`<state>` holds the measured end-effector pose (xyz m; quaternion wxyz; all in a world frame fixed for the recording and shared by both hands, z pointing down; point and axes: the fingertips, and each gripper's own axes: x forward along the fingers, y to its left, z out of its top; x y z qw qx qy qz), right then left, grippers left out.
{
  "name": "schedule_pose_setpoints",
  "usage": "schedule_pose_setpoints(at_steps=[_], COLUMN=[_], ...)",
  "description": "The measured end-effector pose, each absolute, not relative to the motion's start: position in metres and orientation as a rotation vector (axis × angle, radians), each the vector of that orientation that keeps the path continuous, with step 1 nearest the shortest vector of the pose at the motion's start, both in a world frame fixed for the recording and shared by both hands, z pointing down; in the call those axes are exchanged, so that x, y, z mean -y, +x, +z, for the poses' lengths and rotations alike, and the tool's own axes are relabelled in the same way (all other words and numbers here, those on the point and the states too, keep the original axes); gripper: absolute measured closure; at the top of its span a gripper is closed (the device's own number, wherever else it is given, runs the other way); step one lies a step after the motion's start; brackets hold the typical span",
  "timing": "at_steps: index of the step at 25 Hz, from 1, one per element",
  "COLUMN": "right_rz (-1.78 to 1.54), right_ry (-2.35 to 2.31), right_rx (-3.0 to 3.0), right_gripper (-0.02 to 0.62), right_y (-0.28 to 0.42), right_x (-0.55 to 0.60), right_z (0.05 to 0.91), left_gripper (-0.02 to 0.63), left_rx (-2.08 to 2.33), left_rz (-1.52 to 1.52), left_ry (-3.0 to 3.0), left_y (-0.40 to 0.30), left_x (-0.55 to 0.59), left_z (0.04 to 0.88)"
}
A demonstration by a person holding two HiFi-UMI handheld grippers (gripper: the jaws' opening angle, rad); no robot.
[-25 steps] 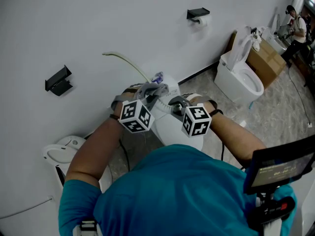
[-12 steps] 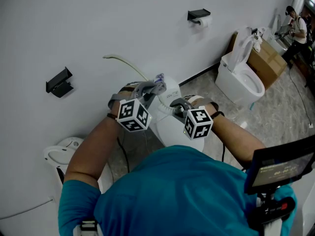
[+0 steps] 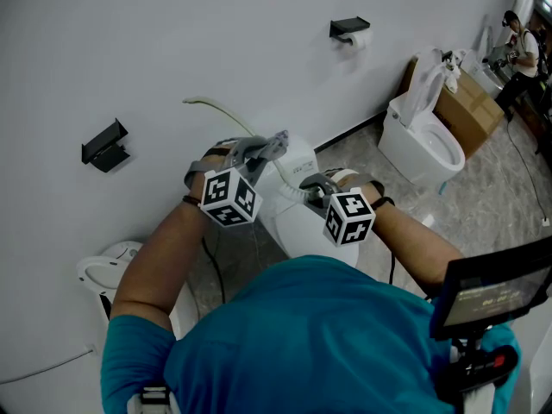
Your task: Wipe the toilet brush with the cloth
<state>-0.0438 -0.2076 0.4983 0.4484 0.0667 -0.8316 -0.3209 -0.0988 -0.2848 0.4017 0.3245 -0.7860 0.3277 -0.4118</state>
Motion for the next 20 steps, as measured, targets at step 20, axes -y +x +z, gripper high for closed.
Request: schedule_pose_setpoints(at_steps=[20], right_rz=[-0.833], right_ry=[0.164], right_rx=[2.066], right_gripper=[0.495], right_y=[-0.045], right_x=[0.205], right_z=[0.495], left_gripper=[0.568], left_rx=[-0.969], left_rz=[-1.103], left_ry=[-1.999], left_y=[-0.133], left_x=[0.304], left_z=[0.38])
